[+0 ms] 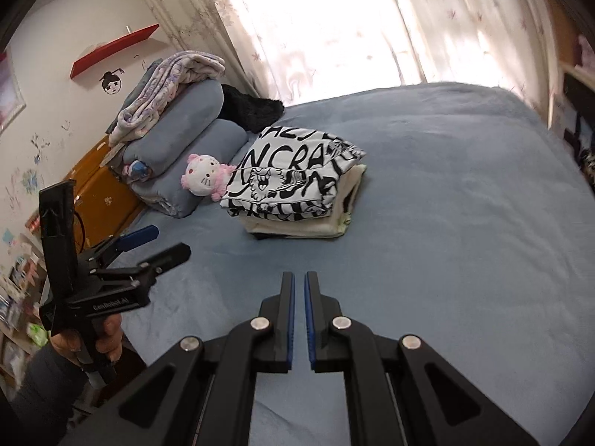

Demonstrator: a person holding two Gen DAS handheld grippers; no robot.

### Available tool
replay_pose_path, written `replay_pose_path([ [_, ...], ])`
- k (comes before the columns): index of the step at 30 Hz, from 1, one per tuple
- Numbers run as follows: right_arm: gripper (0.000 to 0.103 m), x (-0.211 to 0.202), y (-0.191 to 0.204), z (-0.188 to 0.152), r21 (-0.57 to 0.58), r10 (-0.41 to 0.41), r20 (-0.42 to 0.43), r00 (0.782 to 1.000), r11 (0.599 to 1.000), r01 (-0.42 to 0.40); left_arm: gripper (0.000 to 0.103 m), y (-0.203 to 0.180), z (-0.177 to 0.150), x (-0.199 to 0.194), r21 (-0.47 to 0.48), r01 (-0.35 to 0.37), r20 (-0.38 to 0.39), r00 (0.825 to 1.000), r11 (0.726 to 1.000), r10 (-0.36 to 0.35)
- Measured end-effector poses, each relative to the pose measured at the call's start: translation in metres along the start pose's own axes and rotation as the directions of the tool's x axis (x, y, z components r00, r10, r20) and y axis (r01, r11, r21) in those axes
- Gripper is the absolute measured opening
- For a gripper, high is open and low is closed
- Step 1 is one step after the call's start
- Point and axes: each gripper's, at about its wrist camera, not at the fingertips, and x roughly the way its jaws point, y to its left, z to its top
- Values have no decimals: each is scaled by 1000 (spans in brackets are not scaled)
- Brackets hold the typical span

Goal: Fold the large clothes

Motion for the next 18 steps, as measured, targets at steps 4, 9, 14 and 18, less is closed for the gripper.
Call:
replay_pose_path([
  [4, 6, -17, 1, -27, -37, -51, 19, 999, 998, 52, 92, -22, -24, -3, -13, 23, -22, 999, 1000, -24],
  [9, 61, -20, -11, -64, -15, -105, 32, 994, 994, 105, 92, -48, -60, 1, -43, -22, -50, 999, 999, 20],
  [14, 72, -7, -31, -103, 47, -171, 30, 985, 984, 170, 96, -69, -102, 18, -98, 2, -101, 995, 995, -12],
  [18, 85, 3, -46, -131, 106, -225, 38, 974, 970, 220, 102, -87, -130, 29, -112, -17, -116, 993, 994, 4],
])
